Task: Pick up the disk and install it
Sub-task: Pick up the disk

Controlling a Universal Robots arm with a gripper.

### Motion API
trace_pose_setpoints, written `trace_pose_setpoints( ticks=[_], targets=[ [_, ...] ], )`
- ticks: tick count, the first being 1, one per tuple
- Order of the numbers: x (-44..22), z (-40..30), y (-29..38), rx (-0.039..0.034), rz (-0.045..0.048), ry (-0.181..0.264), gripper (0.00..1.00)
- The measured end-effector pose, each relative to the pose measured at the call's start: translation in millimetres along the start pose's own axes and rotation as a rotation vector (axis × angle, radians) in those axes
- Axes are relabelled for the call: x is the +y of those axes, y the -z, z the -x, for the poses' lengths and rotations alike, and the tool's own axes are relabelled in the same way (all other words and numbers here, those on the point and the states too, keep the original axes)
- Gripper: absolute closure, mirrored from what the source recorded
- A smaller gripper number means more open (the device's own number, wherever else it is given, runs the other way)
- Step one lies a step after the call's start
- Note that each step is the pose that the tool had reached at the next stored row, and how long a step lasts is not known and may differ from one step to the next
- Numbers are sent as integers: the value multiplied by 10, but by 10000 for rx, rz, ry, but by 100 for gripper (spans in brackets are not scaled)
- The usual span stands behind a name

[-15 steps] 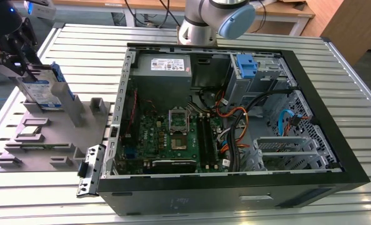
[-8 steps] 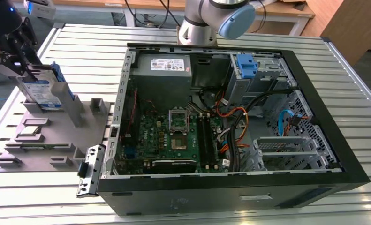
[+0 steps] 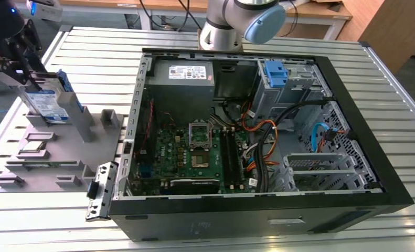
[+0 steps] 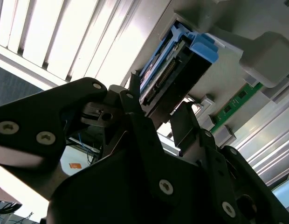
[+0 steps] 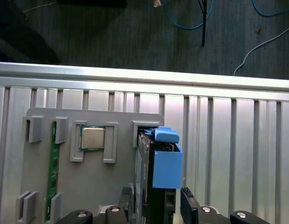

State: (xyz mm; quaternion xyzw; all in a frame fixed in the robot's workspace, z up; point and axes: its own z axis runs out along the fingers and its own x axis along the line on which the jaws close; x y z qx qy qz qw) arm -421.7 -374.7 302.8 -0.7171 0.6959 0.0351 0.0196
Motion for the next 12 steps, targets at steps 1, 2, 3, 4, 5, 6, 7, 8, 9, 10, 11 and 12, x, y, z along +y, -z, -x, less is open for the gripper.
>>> trace_pose_setpoints(
  ticks=[1, 2, 3, 4, 5, 6, 7, 8, 9, 10, 11, 12],
  targets=[
    [0, 0, 0, 0, 0, 0, 47],
    [0, 0, 0, 0, 0, 0, 48],
    [0, 0, 0, 0, 0, 0, 48],
    [0, 0, 1, 0, 0, 0, 55],
    [0, 0, 1, 1, 1, -1, 55],
    [0, 0, 2, 1, 1, 0, 61],
    [0, 0, 1, 0, 0, 0, 64],
    [0, 0, 2, 0, 0, 0, 64],
    [0, 0, 2, 0, 0, 0, 64],
    [0, 0, 2, 0, 0, 0, 64],
    [0, 0, 2, 0, 0, 1, 64],
    [0, 0, 2, -1, -1, 0, 64]
  ],
)
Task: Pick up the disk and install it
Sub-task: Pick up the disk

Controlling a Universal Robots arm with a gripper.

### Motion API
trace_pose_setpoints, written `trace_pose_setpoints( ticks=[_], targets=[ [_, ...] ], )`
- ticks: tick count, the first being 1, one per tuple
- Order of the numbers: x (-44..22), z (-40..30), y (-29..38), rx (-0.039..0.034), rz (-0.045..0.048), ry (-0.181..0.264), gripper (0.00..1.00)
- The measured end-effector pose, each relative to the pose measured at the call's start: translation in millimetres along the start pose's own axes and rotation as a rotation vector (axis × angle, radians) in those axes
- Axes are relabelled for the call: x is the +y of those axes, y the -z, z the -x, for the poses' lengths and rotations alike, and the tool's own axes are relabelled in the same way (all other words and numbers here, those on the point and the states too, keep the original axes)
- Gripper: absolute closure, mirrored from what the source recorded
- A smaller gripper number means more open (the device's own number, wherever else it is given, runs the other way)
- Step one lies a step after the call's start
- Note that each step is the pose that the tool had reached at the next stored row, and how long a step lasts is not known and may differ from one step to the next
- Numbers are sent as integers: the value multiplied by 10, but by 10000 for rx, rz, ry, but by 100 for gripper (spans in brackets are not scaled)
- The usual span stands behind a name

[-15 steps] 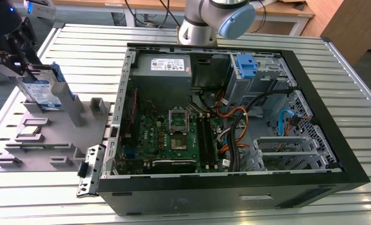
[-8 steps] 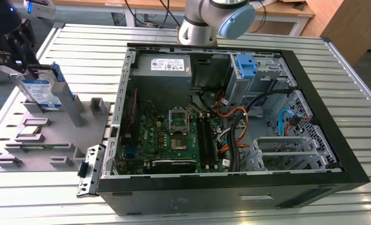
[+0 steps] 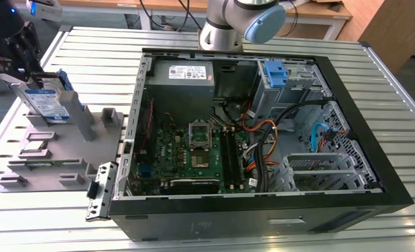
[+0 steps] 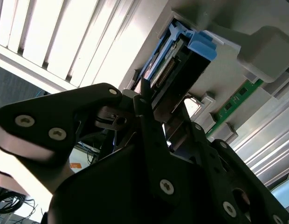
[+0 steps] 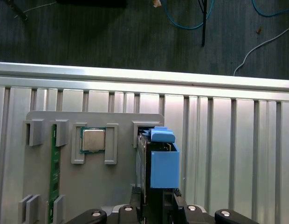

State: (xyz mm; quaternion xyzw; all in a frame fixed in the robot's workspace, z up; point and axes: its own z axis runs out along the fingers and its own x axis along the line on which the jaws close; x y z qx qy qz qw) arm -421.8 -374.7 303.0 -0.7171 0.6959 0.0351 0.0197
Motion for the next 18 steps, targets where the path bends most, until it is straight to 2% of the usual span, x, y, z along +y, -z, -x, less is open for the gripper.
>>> trace_pose_setpoints(
  ticks=[8, 11, 18],
  targets=[
    [0, 0, 3, 0, 0, -2, 64],
    [-1, 0, 3, -4, -18, -259, 64],
    [-1, 0, 2, -6, -23, -309, 64]
  ],
)
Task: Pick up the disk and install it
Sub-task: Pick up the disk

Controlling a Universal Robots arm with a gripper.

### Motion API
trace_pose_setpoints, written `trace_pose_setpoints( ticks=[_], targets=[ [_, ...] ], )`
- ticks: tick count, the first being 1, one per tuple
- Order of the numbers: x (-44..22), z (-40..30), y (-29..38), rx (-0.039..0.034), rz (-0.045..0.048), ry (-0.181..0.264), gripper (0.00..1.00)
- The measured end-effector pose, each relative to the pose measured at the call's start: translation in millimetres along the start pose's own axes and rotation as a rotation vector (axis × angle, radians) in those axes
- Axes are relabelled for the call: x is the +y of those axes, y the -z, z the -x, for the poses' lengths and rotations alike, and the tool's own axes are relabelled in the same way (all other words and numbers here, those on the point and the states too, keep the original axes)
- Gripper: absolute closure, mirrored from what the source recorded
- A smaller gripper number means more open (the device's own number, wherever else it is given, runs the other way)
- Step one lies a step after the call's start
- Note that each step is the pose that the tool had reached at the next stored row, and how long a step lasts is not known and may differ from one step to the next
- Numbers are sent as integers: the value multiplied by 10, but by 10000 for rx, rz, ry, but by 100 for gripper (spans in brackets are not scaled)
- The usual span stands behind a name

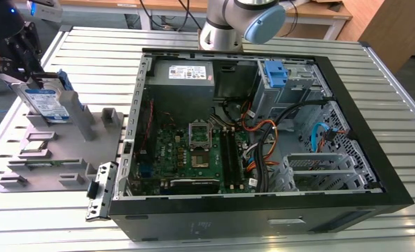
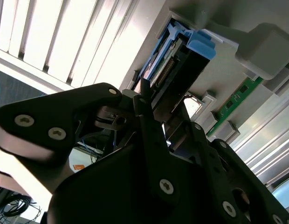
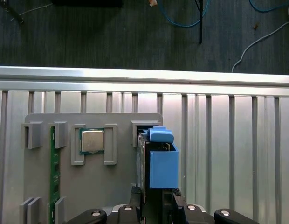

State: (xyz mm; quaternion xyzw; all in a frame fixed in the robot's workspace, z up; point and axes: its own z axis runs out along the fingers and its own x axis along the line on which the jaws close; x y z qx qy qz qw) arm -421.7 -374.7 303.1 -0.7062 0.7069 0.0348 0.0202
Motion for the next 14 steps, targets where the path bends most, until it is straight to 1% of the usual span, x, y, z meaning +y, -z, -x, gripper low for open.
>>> trace_pose_setpoints(
  ticks=[7, 9, 13, 14],
  targets=[
    [1, 0, 6, 0, -1, -7, 64],
    [1, 2, 28, 0, -2, -7, 64],
    [2, 7, 90, 1, 1, -7, 64],
    [2, 7, 93, -1, -1, -7, 64]
  ],
)
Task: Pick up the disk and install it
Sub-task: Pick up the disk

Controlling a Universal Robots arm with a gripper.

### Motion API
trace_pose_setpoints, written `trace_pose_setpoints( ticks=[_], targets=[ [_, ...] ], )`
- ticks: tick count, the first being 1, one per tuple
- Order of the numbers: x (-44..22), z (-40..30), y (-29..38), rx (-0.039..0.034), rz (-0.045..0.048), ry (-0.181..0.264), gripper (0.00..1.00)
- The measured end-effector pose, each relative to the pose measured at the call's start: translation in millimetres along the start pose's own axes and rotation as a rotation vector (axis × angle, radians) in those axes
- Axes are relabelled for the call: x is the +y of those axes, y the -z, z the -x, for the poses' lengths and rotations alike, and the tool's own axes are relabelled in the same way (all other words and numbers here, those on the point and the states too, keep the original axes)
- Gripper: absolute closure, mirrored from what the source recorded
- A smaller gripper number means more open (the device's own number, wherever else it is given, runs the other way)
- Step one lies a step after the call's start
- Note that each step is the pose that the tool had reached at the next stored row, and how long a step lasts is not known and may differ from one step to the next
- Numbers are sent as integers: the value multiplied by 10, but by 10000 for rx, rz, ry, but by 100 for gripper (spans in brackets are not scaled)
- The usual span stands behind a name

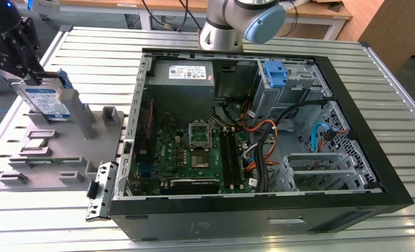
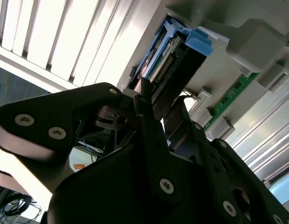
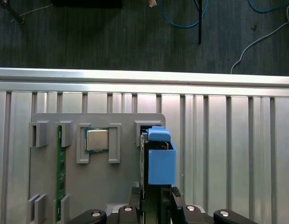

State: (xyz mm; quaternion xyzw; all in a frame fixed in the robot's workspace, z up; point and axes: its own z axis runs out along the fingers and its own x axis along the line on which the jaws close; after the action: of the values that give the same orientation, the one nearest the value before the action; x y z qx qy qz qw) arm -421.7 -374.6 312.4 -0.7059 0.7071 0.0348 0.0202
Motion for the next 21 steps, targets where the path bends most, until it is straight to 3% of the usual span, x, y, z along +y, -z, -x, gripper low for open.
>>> trace_pose_setpoints(
  ticks=[18, 19, 21],
  targets=[
    [0, 0, 5, 1, 8, 0, 64],
    [0, 0, 5, 0, 8, 0, 57],
    [0, 0, 5, -1, 8, 0, 57]
  ],
)
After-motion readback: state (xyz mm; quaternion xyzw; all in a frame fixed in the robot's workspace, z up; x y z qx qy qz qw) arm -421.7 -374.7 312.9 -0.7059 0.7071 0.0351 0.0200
